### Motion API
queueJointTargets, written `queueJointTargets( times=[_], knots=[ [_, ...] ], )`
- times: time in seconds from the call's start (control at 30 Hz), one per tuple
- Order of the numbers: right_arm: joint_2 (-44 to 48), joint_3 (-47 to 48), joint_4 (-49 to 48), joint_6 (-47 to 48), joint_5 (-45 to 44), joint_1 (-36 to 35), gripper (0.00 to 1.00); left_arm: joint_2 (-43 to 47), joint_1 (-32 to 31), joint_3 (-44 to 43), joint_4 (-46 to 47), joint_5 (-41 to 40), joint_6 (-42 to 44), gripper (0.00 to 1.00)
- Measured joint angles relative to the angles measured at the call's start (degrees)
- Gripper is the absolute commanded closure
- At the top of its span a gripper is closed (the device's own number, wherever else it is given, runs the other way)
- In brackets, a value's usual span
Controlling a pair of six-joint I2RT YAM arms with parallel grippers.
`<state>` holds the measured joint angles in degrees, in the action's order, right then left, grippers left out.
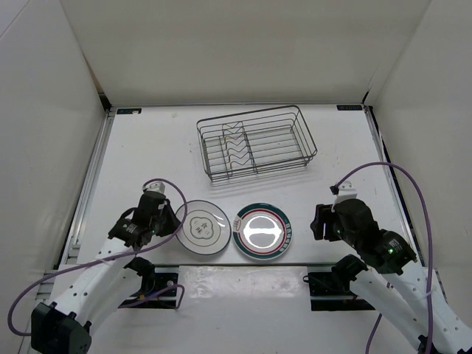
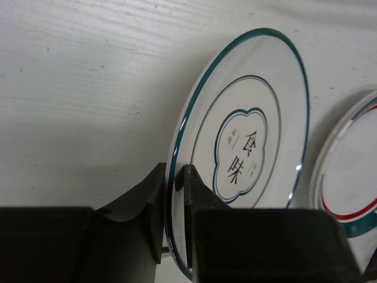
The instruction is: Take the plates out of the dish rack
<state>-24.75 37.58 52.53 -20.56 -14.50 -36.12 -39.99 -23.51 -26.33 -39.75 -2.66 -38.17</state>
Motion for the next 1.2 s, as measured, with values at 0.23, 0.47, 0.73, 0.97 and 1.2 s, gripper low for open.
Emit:
queueJointTargets(
  times=[0.23, 0.47, 0.73, 0.97, 1.2],
  knots=[
    [-0.4, 0.0, 0.0, 0.0, -0.2, 0.0, 0.33, -6.5, 0.9, 2.1, 1.3, -0.4, 0.6, 0.58],
    [-0.5, 0.0, 0.0, 0.0, -0.2, 0.0, 0.33, -9.9, 1.7, 4.0, 0.3, -0.8, 1.7, 0.50],
    [-0.8, 0.0, 0.0, -0.1, -0.2, 0.0, 0.14, -9.7, 1.7, 3.9, 0.2, -1.0, 2.4, 0.43],
    [-0.9, 0.0, 0.0, -0.2, -0.8, 0.0, 0.10, -9.0, 2.0, 0.5, -5.8, -2.6, 4.6, 0.33],
    [-2.0, 0.0, 0.1, -0.3, -1.2, 0.0, 0.10, -7.3, 2.0, -11.7, -9.8, -2.9, 13.3, 0.08]
  ],
)
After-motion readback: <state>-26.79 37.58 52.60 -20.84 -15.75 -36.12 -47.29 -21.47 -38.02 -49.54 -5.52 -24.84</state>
